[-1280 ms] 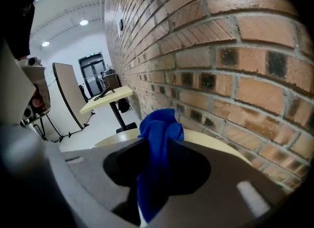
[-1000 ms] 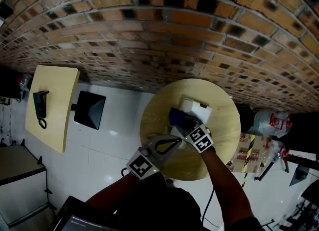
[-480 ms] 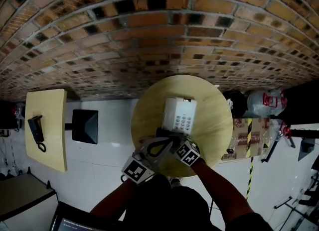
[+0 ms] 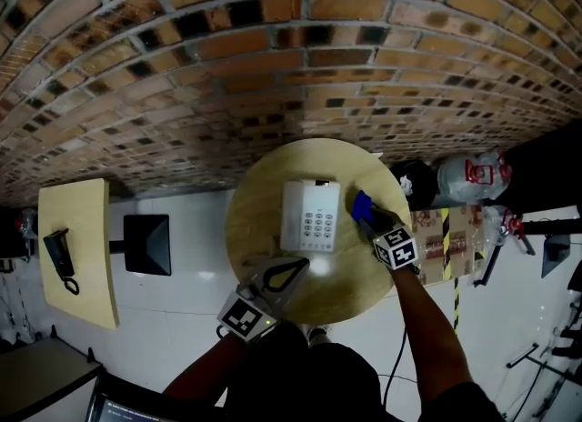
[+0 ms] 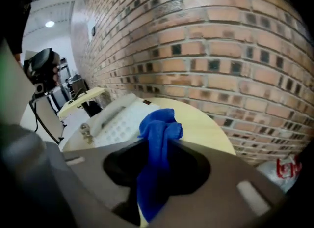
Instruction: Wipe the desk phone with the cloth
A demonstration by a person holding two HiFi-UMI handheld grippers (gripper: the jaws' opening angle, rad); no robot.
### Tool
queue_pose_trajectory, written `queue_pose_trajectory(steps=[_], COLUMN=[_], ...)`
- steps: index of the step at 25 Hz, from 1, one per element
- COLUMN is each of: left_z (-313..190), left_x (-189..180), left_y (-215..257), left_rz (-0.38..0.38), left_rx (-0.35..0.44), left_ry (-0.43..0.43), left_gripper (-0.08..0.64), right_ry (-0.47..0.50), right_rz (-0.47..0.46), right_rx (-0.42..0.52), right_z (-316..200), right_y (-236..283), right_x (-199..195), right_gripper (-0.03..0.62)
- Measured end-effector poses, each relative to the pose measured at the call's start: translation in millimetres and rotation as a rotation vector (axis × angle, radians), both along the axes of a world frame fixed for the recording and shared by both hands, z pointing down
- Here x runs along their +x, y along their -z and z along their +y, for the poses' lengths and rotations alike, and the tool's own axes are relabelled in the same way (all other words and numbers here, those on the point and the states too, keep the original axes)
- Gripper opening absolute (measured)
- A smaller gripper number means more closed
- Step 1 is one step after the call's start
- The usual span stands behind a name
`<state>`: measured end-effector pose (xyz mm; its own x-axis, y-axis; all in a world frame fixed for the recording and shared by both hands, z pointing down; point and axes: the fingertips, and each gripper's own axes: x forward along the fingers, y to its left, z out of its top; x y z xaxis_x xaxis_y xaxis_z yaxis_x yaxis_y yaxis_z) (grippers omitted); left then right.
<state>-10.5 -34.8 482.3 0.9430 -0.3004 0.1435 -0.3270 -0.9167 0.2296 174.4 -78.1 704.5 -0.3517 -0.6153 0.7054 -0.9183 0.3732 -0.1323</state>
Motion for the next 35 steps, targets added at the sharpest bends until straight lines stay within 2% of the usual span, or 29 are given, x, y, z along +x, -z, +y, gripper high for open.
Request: queue_pose_trajectory(steps=[3,7,16,20,25,30,35], left_z=[4.8,8.0,5.8,11.3,23.8,46.9,81.9], left_x=[0.7,-4.2,-7.4,-3.9,2.8,12.2,21.7], left_y=[-3.7,-7.8,-6.8,-0.2,13.7,35.1,58.0], left_rz=[-0.010,-0.015,-0.013,-0.006,0.003,0.017,0.038], left_rx=[-0.005,-0.014,-0.026,-0.010,0.015,0.044,0.077], left_ry=[-0.013,-0.013,-0.002,-0.009,-0.006,0.000,-0.003], left_gripper=[-0.005,-0.005,-0.005,-0.005,-0.005,-0.005,-0.005], right_ry=[-0.094,-0.117,-0.075,-0.084,-0.062,-0.001,0.081], right_rz=[0.037,0.014,0.052,0.055,0.001,-0.106,-0.242], right_rx=[-0.066,-0.197,-0.223,-0.125,0.116,0.315,0.422], right_z=[-2.8,5.7,2.6,-7.2,-9.0,32.2,90.8], right_y=[-24.8,-59.7,-62.9,-30.1,61.7,156.0,224.5], right_x=[45.7,54.7,49.5,52.6,37.6,2.0,-38.6], right_gripper=[0.120,0.125,0.245,0.262,0.262,0.261,0.259])
